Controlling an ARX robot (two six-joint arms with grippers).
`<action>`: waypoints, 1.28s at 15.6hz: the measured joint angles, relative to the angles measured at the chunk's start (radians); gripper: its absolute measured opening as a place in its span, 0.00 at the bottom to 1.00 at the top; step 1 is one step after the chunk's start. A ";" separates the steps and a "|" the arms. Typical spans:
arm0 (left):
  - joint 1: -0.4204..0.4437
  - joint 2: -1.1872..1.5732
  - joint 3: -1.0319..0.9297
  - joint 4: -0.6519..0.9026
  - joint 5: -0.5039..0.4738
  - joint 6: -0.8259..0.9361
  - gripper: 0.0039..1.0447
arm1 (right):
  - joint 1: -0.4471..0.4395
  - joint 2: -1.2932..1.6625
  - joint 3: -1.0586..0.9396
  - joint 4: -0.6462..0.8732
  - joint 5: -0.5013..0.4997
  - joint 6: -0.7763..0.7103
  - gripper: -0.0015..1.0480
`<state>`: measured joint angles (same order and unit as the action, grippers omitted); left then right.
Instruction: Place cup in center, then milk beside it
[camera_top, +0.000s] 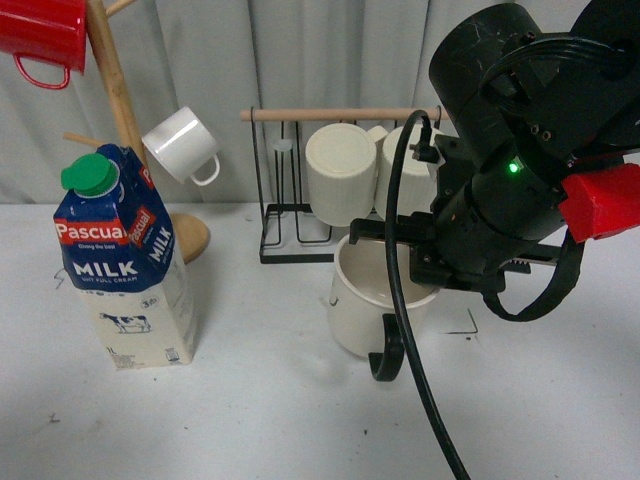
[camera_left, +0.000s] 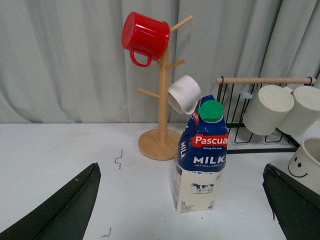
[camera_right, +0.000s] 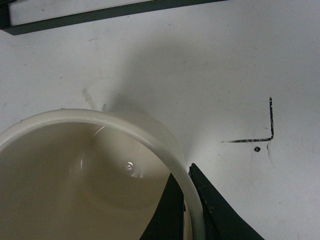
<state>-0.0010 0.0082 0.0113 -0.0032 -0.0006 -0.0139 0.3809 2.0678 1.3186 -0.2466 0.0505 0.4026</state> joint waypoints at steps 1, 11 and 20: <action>0.000 0.000 0.000 0.000 0.000 0.000 0.94 | 0.000 0.014 0.014 -0.016 0.003 -0.006 0.03; 0.000 0.000 0.000 0.000 0.000 0.000 0.94 | -0.003 0.060 0.078 -0.068 0.012 -0.055 0.03; 0.000 0.000 0.000 0.000 0.000 0.000 0.94 | -0.015 -0.101 -0.009 0.072 -0.105 -0.046 0.87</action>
<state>-0.0010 0.0082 0.0113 -0.0032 -0.0002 -0.0139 0.3660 1.9667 1.3098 -0.1741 -0.0540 0.3565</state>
